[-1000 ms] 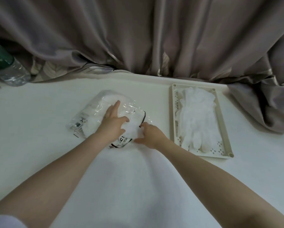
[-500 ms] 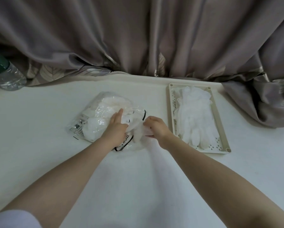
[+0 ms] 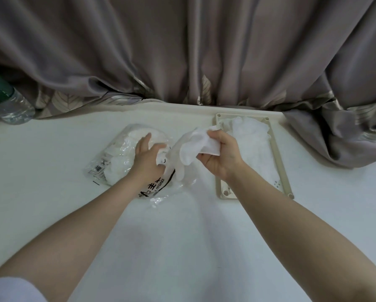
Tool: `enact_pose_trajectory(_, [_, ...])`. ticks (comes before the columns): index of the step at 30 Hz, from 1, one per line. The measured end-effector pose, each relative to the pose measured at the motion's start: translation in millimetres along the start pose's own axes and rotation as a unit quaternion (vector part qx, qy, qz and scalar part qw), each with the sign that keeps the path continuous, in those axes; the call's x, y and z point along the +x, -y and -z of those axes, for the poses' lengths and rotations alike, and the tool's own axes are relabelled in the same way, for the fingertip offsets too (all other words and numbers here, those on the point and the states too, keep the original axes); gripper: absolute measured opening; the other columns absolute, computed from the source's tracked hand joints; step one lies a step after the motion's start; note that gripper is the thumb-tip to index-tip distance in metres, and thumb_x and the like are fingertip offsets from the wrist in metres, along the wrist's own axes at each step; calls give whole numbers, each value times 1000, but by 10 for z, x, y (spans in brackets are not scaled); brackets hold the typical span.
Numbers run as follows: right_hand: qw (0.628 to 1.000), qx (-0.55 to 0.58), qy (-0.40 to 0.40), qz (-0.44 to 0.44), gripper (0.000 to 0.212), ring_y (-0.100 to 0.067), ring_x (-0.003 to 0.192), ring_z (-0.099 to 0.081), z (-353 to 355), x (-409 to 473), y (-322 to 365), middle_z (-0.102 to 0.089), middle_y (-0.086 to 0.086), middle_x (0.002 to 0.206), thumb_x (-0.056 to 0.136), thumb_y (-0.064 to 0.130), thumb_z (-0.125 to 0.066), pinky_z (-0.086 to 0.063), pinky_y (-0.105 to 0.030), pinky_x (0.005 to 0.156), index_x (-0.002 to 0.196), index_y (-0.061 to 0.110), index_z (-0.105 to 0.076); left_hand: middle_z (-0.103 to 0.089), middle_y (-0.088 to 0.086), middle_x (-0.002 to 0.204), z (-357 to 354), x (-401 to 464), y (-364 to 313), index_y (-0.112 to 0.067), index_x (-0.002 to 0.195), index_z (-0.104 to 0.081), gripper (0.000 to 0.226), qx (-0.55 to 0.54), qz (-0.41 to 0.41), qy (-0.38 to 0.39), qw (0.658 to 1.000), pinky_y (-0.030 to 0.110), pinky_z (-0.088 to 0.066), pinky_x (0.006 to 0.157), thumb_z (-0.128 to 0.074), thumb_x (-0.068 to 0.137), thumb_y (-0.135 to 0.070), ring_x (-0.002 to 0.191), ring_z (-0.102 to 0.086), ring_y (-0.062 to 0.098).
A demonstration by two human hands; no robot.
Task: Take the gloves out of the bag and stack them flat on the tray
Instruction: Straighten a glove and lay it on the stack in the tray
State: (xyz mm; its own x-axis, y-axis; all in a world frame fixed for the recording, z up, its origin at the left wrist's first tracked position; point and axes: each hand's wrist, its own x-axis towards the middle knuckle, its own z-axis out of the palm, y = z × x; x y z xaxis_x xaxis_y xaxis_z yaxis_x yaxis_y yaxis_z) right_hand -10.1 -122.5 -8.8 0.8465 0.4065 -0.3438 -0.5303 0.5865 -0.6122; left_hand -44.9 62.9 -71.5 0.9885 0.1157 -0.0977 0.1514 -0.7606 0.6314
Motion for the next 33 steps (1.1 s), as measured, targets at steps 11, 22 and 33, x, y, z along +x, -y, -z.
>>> enact_pose_trajectory(11, [991, -92, 48, 84, 13, -13, 70, -67, 81, -357, 302, -67, -4, 77, 93, 17, -51, -55, -24, 65, 95, 6, -58, -28, 2, 139, 40, -312, -1030, -14, 121, -42, 68, -99, -329, -37, 938, 20, -29, 106, -67, 67, -47, 132, -32, 16])
enact_pose_trajectory(22, [962, -258, -35, 80, 16, -12, 67, -62, 542, -764, 858, -66, 0, 72, 94, 18, -56, -54, -25, 64, 81, 13, -63, -57, -9, 64, -37, -436, -1453, -8, 72, -50, 30, -381, -97, 42, 918, 21, -49, 79, -42, 100, -16, 66, -53, 4])
enact_pose_trajectory(33, [918, -394, 40, 22, 15, -13, 69, -60, 1021, -1072, 1419, -63, 1, 72, 83, -3, -60, -51, -22, 65, 80, 11, -61, -33, -7, 47, -233, -420, -1712, -18, 67, -41, 32, -559, 37, 73, 825, 17, -42, 55, -46, 98, -20, 49, -38, 8])
